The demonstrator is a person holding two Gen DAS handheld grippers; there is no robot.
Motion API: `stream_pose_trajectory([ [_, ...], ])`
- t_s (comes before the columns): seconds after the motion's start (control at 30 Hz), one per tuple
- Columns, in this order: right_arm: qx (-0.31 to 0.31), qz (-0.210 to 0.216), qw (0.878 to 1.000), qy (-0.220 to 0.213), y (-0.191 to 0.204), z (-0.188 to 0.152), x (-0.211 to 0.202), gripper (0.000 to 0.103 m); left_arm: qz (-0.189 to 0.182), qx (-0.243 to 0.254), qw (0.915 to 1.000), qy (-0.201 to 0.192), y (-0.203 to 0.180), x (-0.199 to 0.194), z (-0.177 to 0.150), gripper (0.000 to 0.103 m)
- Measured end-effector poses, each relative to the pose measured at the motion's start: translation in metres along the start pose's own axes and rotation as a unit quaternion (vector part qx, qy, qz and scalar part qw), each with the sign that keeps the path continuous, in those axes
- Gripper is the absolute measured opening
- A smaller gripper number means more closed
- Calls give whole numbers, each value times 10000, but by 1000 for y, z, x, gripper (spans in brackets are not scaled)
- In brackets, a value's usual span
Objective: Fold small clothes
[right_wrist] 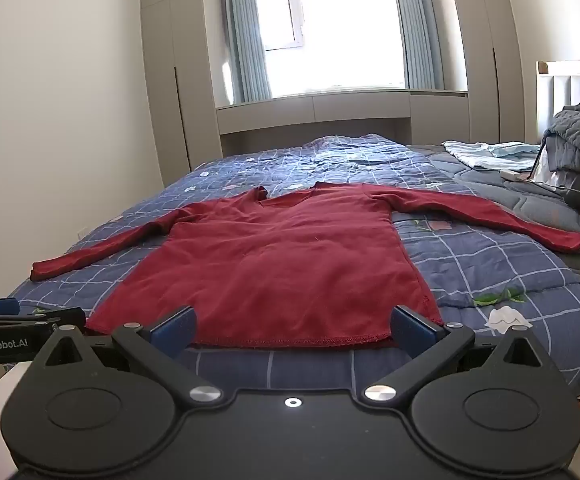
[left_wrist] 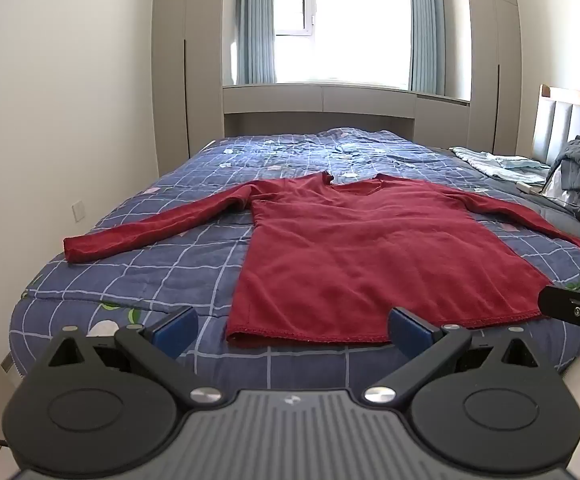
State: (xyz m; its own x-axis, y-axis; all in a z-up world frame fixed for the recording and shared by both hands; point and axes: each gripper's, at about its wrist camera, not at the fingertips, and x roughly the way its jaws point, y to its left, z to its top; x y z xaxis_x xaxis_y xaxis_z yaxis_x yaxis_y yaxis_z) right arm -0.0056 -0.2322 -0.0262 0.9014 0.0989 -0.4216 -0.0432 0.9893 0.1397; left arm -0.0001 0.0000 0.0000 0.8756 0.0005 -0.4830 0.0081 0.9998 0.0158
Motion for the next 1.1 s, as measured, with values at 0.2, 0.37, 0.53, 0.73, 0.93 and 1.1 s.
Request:
stream_pose_trajectory([
  [0.2, 23, 17, 10000, 5, 0, 0, 0, 103, -7, 0, 10000, 23, 0, 0, 0, 103],
  [0.37, 29, 19, 10000, 5, 0, 0, 0, 103, -15, 1, 10000, 23, 1, 1, 2, 103],
  [0.53, 34, 19, 10000, -3, -1, 0, -1, 103, -12, 3, 10000, 22, 1, 0, 1, 103],
  [0.73, 39, 22, 10000, -6, -1, 0, -1, 103, -15, -2, 10000, 25, 1, 1, 1, 103],
  [0.93, 42, 23, 10000, -10, -1, 0, -2, 103, -17, -6, 10000, 28, 1, 1, 2, 103],
  [1.1, 46, 23, 10000, -10, -1, 0, -2, 103, -17, -11, 10000, 30, 1, 1, 2, 103],
])
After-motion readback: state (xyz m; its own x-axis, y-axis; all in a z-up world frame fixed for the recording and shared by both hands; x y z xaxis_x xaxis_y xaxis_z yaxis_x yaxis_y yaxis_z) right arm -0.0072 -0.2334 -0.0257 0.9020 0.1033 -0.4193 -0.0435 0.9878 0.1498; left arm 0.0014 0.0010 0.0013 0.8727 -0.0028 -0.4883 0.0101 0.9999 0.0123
